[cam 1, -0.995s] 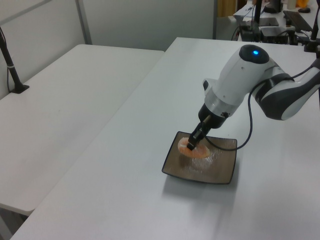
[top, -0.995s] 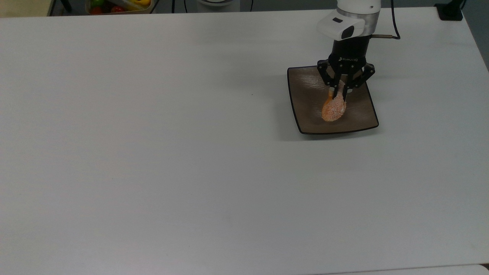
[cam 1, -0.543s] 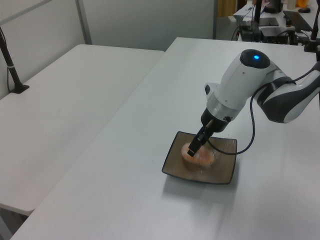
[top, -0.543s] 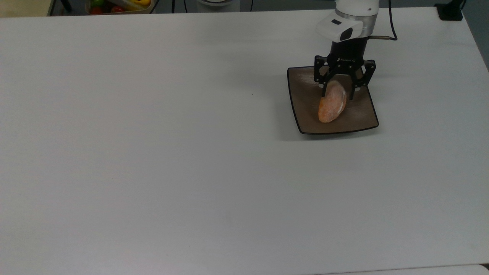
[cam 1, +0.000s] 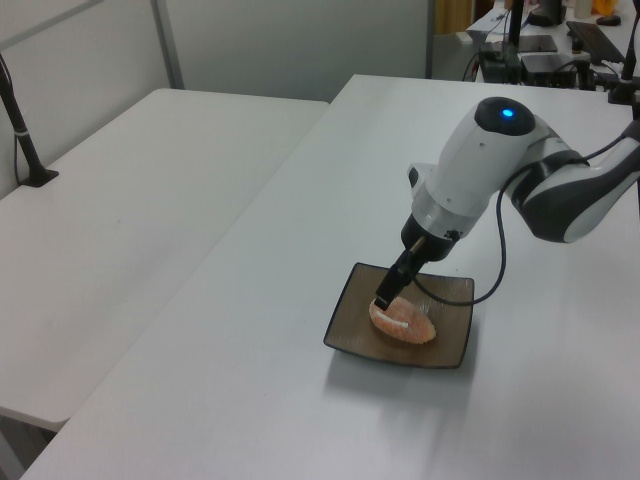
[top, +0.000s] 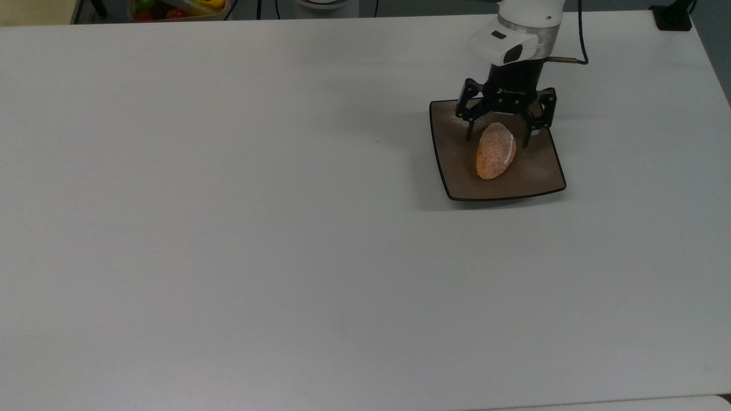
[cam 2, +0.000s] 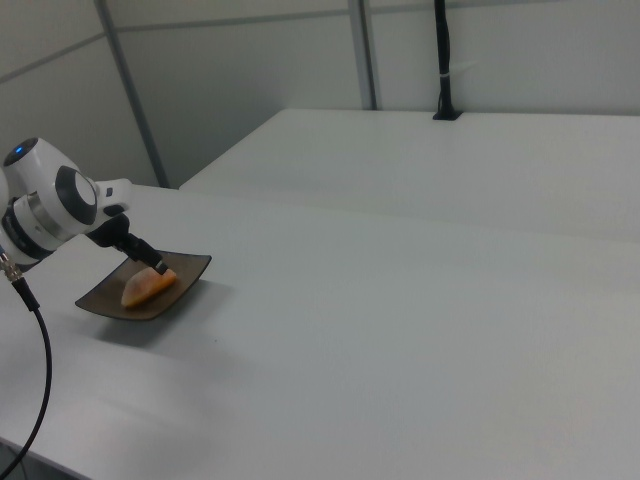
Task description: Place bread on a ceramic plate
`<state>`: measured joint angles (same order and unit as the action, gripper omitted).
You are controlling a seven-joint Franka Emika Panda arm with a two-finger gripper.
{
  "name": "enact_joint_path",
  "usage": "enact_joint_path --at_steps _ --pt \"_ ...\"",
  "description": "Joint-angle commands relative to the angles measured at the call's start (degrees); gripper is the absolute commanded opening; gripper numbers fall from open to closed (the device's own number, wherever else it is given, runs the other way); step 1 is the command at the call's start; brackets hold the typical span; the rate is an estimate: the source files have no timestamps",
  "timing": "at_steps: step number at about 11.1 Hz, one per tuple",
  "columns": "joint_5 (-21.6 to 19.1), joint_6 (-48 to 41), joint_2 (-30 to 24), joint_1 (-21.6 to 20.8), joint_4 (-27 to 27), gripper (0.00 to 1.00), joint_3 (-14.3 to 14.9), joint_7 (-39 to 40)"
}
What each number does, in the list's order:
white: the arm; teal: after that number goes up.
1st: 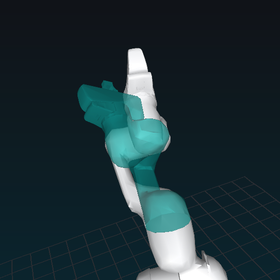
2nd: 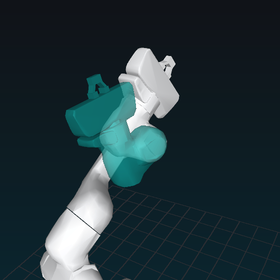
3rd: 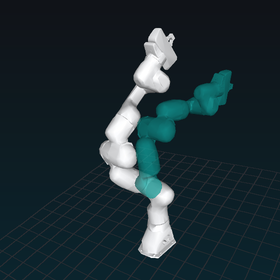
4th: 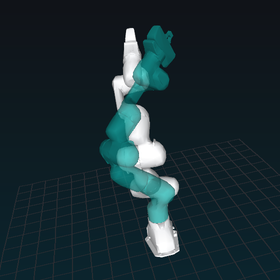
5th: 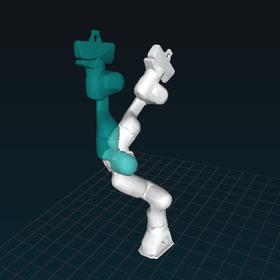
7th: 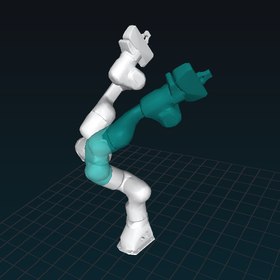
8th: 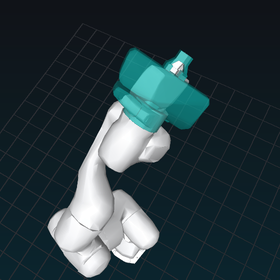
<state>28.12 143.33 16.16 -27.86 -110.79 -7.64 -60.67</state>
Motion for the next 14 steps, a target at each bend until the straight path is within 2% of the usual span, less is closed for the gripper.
enact_joint_path --at_steps 1,3,4,5,7,9,11,12,14 --pt "-8.38 -11.1 -3.76 2.46 1.09 1.0 -0.36 13.5" --pt "-17.62 -24.87 -5.87 4.47 4.42 1.0 -0.35 28.26" --pt "-19.92 -31.38 -7.45 5.79 5.57 1.0 -0.27 34.16" --pt "-20.99 -38.67 -9.64 7.46 6.54 1.0 -0.27 40.22" --pt "-21.09 -46.53 -12.9 9.31 6.63 1.0 0.34 48.5" --pt "-22.05 -47.1 -14.58 12.29 7.6 1.0 2.18 50.3" --pt "-25.2 -46.74 -14.76 12.4 10.41 1.0 8.14 50.73" --pt "-26.18 -47.18 -14.67 13.0 11.81 1.0 9.65 51.17" --pt "-28.02 -47.01 -15.11 15.29 12.17 1.0 10.1 51.53"
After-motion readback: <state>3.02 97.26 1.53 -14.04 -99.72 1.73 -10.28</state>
